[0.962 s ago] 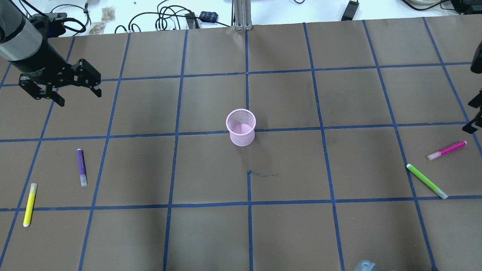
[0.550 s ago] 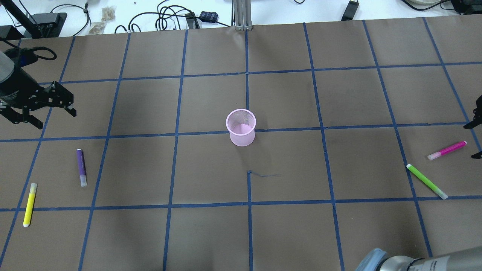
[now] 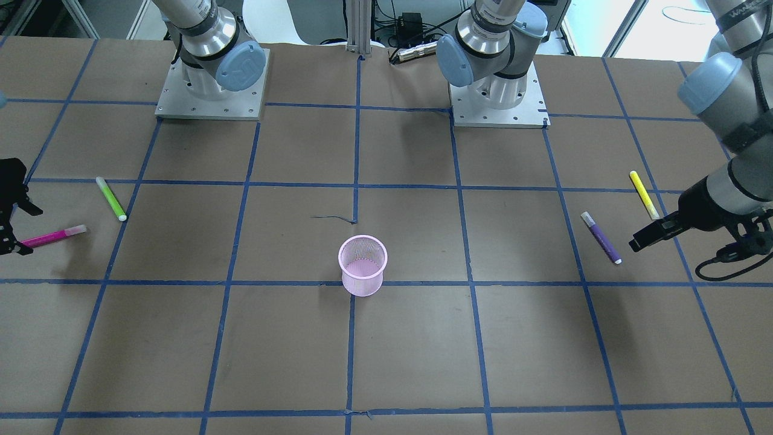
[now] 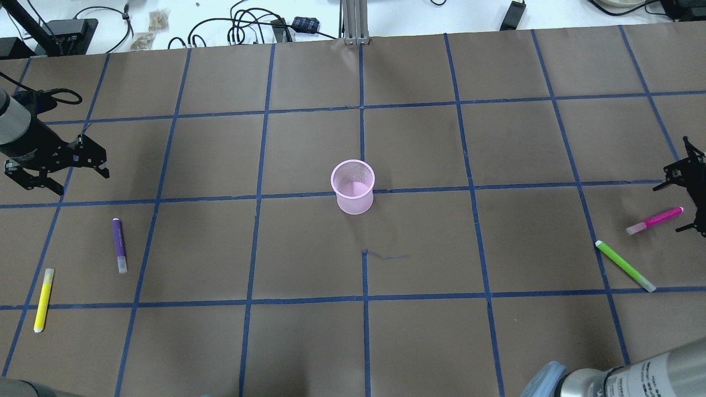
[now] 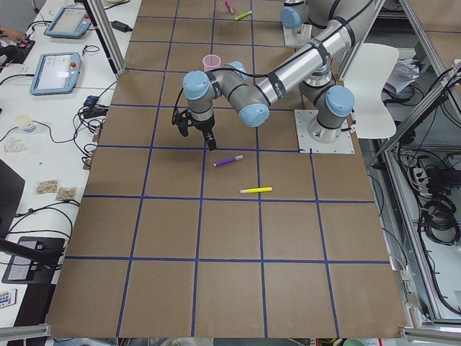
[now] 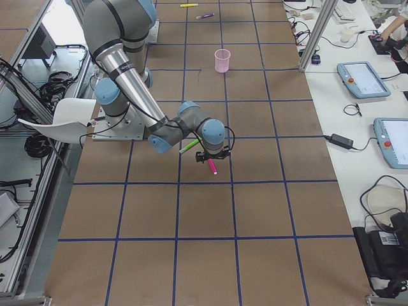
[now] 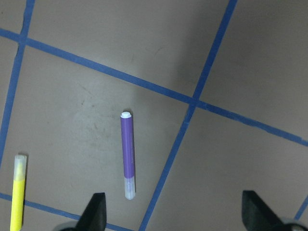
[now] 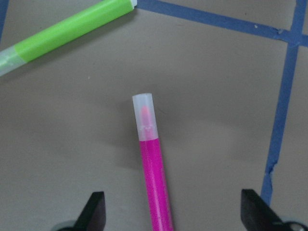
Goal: Insert purple and pink pens into pink cup
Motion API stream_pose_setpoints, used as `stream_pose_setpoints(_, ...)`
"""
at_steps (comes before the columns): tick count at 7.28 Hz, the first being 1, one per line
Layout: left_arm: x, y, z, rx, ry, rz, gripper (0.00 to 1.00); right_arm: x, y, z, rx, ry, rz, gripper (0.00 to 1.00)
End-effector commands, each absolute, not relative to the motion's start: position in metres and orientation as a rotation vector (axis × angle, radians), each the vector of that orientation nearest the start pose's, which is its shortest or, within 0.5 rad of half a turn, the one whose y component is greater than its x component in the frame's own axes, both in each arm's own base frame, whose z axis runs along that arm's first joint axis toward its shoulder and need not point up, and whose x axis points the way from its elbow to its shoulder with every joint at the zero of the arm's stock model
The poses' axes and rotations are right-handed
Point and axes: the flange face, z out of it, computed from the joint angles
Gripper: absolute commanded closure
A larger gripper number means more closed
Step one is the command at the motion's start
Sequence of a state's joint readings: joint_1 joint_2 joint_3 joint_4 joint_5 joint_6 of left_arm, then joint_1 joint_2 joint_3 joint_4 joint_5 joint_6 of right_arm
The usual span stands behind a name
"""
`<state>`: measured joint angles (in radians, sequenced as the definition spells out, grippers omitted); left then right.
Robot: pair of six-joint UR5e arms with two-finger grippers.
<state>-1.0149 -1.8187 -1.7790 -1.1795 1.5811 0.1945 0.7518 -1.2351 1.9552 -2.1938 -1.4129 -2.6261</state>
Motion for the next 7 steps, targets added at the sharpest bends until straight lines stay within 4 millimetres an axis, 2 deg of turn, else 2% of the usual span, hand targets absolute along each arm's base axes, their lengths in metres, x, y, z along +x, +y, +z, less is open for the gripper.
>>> stream_pose_setpoints(1,0.188,-0.517,0.257,-0.55,3.105,0.122,0.0,-0.276,-0.472,0.194,-2.419,1.852,-0.385,0.01)
stream_pose_setpoints(2,0.187,-0.512,0.244,-0.56,3.11,0.157,0.0,-0.276,-0.473,0.188,-2.401,1.845,-0.39,0.06)
stream_pose_setpoints(3,0.188,-0.514,0.231,-0.566,3.116,0.191,0.0,-0.276,-0.472,0.184,-2.371,1.829,-0.393,0.07)
stream_pose_setpoints(5,0.194,-0.52,0.202,-0.565,3.113,0.183,0.0,-0.281,-0.475,0.191,-2.294,1.784,-0.391,0.07)
stream_pose_setpoints(6,0.193,-0.519,0.191,-0.566,3.117,0.203,0.0,-0.29,-0.481,0.192,-2.31,1.725,-0.398,0.07)
stream_pose_setpoints(7,0.193,-0.519,0.184,-0.566,3.121,0.223,0.0,-0.302,-0.493,0.18,-2.373,1.638,-0.411,0.07)
